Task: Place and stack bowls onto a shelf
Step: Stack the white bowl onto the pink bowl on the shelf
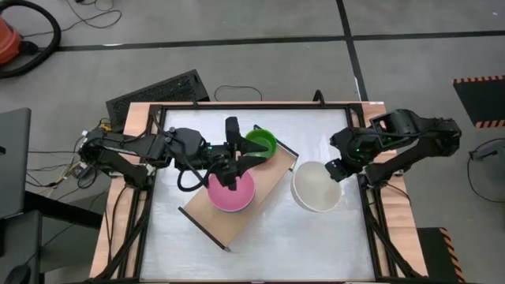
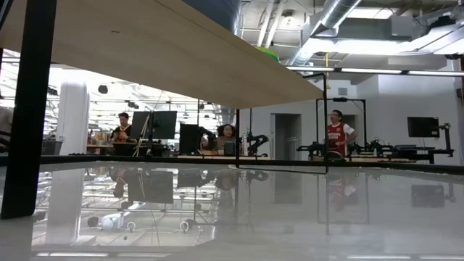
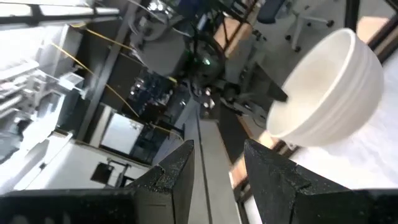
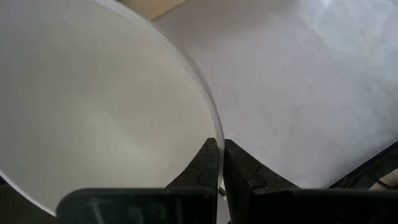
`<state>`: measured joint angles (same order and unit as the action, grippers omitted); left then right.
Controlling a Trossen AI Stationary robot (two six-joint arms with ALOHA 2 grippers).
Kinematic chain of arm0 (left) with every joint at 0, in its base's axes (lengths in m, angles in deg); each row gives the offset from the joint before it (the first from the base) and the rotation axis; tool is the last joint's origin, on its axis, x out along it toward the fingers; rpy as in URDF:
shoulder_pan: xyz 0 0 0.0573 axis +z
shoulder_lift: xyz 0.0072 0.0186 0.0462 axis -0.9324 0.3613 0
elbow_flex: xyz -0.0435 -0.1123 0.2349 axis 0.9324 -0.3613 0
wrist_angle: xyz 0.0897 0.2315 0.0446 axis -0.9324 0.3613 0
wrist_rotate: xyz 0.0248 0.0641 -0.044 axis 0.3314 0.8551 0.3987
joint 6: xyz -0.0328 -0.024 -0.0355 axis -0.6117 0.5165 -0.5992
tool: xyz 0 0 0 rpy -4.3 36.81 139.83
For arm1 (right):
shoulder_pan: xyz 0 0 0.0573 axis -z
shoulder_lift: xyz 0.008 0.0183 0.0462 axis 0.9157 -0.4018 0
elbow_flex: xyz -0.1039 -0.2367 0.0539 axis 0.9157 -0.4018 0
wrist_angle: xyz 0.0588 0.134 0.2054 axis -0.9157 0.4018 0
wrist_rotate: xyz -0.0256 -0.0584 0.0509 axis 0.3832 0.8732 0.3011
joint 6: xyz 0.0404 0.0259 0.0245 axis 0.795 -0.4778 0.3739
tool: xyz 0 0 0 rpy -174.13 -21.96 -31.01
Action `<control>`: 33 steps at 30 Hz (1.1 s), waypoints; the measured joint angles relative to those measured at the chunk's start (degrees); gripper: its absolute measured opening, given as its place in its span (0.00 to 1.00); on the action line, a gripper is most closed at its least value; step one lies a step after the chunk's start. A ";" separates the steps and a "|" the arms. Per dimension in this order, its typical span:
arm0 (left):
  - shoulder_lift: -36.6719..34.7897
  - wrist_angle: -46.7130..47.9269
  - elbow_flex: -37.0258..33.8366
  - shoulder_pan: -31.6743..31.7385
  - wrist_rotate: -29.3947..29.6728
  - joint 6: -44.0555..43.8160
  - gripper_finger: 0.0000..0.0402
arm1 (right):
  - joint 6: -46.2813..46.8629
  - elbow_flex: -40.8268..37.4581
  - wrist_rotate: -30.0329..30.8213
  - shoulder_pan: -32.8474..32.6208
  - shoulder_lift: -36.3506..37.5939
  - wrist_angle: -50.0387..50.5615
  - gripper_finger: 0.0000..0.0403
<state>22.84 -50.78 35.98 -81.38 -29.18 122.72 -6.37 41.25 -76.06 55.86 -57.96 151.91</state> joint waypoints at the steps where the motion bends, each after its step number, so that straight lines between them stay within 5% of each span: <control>1: 0.00 -0.51 0.00 -0.24 -0.07 -0.01 0.32 | -0.23 0.00 0.00 0.12 0.04 -0.10 0.07; 9: 0.00 0.97 0.02 -0.46 -6.33 -0.49 0.32 | -0.84 0.00 0.04 1.36 0.09 -0.14 0.07; 16: 0.76 -2.26 0.00 -0.41 -0.87 -0.97 0.32 | -2.16 0.00 0.09 2.02 0.08 -0.34 0.07; 33: 0.70 -6.91 0.00 0.75 -6.14 -4.99 0.37 | -3.78 0.00 0.42 1.98 0.09 -0.34 0.07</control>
<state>23.54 -57.69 35.98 -80.63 -35.32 117.73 -10.14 41.25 -75.65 57.84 -57.87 151.57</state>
